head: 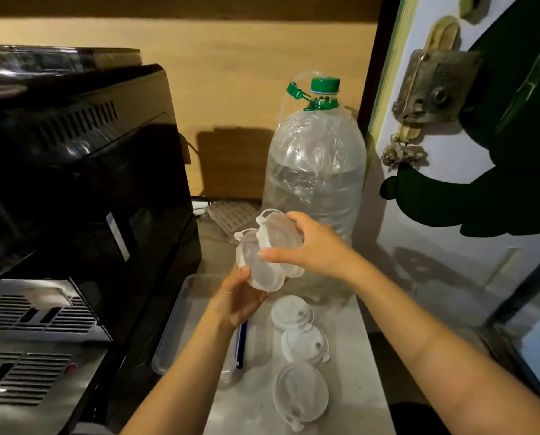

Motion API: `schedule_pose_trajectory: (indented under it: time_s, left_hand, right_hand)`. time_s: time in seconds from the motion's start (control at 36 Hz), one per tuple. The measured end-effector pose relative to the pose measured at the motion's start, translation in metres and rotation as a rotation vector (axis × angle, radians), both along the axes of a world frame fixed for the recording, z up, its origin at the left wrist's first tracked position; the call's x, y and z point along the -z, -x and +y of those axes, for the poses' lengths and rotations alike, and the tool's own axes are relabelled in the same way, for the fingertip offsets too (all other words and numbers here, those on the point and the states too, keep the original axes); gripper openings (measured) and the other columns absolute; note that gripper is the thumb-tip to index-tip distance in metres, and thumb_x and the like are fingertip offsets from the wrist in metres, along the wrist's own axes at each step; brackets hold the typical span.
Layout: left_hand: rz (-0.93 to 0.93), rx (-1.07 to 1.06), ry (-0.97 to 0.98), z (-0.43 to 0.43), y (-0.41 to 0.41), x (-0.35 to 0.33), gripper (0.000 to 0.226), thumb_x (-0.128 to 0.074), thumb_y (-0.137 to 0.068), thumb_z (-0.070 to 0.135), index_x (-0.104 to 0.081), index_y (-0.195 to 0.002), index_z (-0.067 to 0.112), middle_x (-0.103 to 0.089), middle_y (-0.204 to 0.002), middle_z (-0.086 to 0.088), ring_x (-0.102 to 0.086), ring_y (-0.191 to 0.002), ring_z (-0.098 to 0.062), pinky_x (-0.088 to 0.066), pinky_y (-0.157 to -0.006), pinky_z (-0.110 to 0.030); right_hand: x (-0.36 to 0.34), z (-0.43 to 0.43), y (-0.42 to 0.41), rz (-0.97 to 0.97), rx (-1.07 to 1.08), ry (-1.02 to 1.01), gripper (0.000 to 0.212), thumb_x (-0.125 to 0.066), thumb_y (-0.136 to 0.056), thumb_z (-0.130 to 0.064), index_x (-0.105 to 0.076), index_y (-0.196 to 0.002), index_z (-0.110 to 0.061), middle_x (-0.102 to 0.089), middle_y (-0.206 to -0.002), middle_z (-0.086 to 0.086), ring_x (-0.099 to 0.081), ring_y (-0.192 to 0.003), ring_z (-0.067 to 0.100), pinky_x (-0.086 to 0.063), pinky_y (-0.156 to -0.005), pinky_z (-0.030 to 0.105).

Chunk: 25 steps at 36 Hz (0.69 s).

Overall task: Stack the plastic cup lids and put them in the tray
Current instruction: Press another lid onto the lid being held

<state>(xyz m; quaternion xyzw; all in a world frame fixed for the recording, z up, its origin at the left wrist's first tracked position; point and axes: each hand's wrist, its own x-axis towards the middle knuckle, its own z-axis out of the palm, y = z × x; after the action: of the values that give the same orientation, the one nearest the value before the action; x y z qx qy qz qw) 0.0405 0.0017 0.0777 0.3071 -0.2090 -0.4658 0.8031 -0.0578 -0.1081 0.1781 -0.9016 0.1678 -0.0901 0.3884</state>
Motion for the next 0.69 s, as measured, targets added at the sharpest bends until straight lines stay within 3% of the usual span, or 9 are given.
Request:
schedule_pose_trajectory:
  time_s: [0.14, 0.33, 0.69]
  left_hand:
    - [-0.033, -0.019, 0.0, -0.001, 0.002, -0.005, 0.101, -0.094, -0.023, 0.034, -0.051, -0.112, 0.013, -0.075, -0.089, -0.004, -0.07, -0.083, -0.017, -0.059, -0.069, -0.029]
    - [-0.095, -0.03, -0.011, 0.003, 0.001, -0.007, 0.108, -0.094, -0.026, 0.034, -0.045, -0.12, 0.012, -0.074, -0.094, -0.005, -0.068, -0.09, -0.018, -0.058, -0.074, -0.031]
    - [-0.23, -0.016, -0.045, 0.009, 0.003, -0.009, 0.092, -0.092, -0.035, 0.033, -0.051, -0.114, 0.012, -0.073, -0.093, -0.003, -0.068, -0.092, -0.016, -0.057, -0.077, -0.029]
  right_hand:
    - [0.009, 0.013, -0.01, 0.052, 0.029, -0.038, 0.083, -0.072, -0.063, -0.059, -0.043, -0.131, -0.022, -0.053, -0.131, 0.0, -0.053, -0.114, 0.018, -0.048, -0.094, 0.036]
    - [0.008, 0.017, -0.013, 0.1, 0.012, -0.077, 0.096, -0.07, -0.067, -0.057, -0.024, -0.145, -0.023, -0.034, -0.151, 0.001, -0.036, -0.135, 0.02, -0.036, -0.105, 0.034]
    - [0.009, 0.021, -0.016, 0.094, -0.017, -0.139, 0.093, -0.074, -0.068, -0.051, -0.027, -0.143, -0.021, -0.042, -0.143, 0.0, -0.045, -0.126, 0.018, -0.039, -0.094, 0.028]
